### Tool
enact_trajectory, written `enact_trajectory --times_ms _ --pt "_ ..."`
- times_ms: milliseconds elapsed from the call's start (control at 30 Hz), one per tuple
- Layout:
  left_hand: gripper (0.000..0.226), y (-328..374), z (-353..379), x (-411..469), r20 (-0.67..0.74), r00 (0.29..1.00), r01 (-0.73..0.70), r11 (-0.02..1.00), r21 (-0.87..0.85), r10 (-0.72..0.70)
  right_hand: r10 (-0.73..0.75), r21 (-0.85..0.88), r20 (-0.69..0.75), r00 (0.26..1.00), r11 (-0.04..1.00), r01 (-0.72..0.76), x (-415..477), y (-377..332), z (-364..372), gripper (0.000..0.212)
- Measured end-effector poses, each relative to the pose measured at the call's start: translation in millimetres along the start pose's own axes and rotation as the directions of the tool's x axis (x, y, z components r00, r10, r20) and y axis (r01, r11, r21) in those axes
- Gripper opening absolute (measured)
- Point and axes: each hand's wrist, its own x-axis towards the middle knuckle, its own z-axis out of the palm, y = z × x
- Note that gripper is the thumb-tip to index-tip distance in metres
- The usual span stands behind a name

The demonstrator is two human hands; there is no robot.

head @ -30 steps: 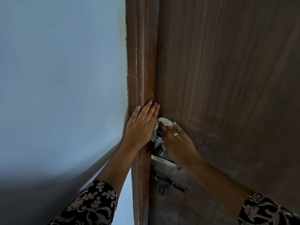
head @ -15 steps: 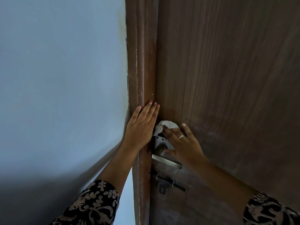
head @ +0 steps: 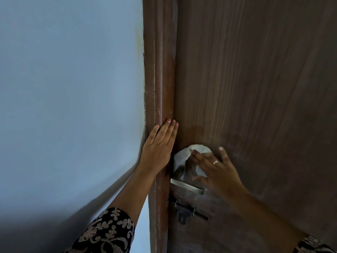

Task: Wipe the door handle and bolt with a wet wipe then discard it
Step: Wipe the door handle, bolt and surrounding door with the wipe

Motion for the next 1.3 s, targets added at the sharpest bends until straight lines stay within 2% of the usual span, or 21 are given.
enact_trajectory --times_ms 100,167,333,433,667,800,900,967,1033,1133,1200,1300 --pt "0.052 3 1 -1 0.003 1.0 0.028 1.0 -0.007 -0.028 0.149 0.02 -0.119 0.982 0.989 -0.147 5 19 -7 0.067" --pt "0.053 5 -1 -1 -0.002 0.999 0.046 0.999 -0.008 -0.046 0.212 0.025 -0.131 0.968 0.977 -0.211 15 16 -14 0.069" --pt "0.056 4 -4 -2 -0.007 0.999 0.041 0.999 0.019 -0.041 -0.019 0.002 -0.037 0.999 1.0 0.019 12 -14 -3 0.075" --pt "0.056 4 -4 -2 -0.01 0.999 0.034 0.999 0.03 -0.034 -0.04 -0.007 -0.011 0.999 0.999 0.04 -8 -3 2 0.07" --pt "0.053 13 -1 1 -0.017 0.994 0.107 0.994 0.024 -0.107 0.197 -0.01 -0.12 0.973 0.98 -0.199 -5 30 -10 0.066" --pt "0.052 13 -1 1 -0.039 0.99 0.138 0.99 0.008 -0.138 0.012 -0.094 -0.048 0.999 0.995 -0.016 -7 2 4 0.073" --pt "0.053 9 0 -1 -0.042 0.99 0.136 0.991 0.019 -0.135 -0.038 -0.111 -0.007 0.999 0.993 0.037 -32 5 16 0.072" --pt "0.053 9 1 -2 -0.047 0.99 0.133 0.991 0.006 -0.132 0.009 -0.106 -0.09 0.996 0.994 -0.018 -45 18 16 0.065" --pt "0.053 11 1 -1 -0.055 0.988 0.143 0.99 0.0 -0.143 0.139 -0.108 -0.176 0.975 0.981 -0.159 -47 36 10 0.064" --pt "0.054 13 -3 0 -0.057 0.98 0.189 0.982 -0.023 -0.19 0.294 -0.069 -0.212 0.932 0.947 -0.314 -33 46 -6 0.066" --pt "0.056 14 -6 1 -0.043 0.973 0.223 0.973 -0.054 -0.225 0.263 -0.059 -0.218 0.94 0.958 -0.282 -24 36 -8 0.069" --pt "0.059 12 -7 1 -0.022 0.97 0.24 0.97 -0.048 -0.242 0.097 -0.117 -0.151 0.984 0.986 -0.115 -31 18 1 0.067"
